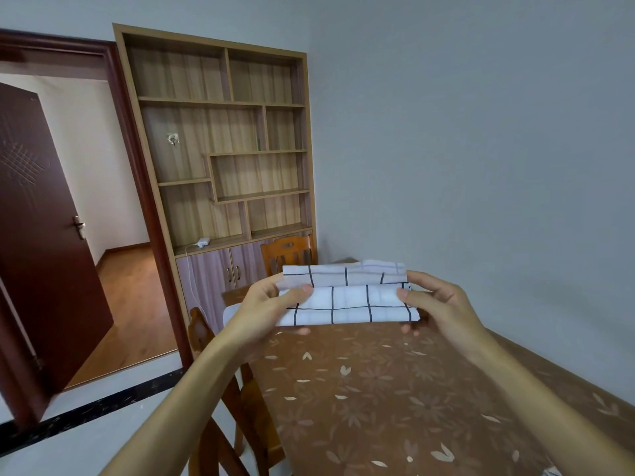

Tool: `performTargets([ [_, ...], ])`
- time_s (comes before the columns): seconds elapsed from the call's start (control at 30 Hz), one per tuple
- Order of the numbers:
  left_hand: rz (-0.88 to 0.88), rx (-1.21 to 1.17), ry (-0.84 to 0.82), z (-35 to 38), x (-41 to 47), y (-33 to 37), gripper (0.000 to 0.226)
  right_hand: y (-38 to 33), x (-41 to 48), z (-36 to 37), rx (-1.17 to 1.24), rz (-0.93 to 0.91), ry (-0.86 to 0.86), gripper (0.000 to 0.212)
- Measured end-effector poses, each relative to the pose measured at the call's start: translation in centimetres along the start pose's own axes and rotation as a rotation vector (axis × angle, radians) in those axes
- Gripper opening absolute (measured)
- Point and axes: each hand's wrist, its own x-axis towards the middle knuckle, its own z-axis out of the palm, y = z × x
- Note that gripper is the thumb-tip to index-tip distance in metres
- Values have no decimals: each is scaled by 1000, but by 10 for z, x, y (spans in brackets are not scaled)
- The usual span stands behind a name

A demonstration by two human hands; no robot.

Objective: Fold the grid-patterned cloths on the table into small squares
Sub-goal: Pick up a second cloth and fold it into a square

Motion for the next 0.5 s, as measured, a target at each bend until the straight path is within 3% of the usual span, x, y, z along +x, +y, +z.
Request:
performTargets([
  [0.2,64,36,-11,-1,4,0,33,1,2,-9,132,35,-11,47],
  [0.33,77,248,-19,5,2,4,42,5,6,-13,37,-7,40,35],
  [0.43,243,437,-60,5,-3,3,28,6,5,-11,-218,-95,85,25],
  [0.5,252,496,-43,7,-2,0,22,3,4,-6,-207,-101,40,15],
])
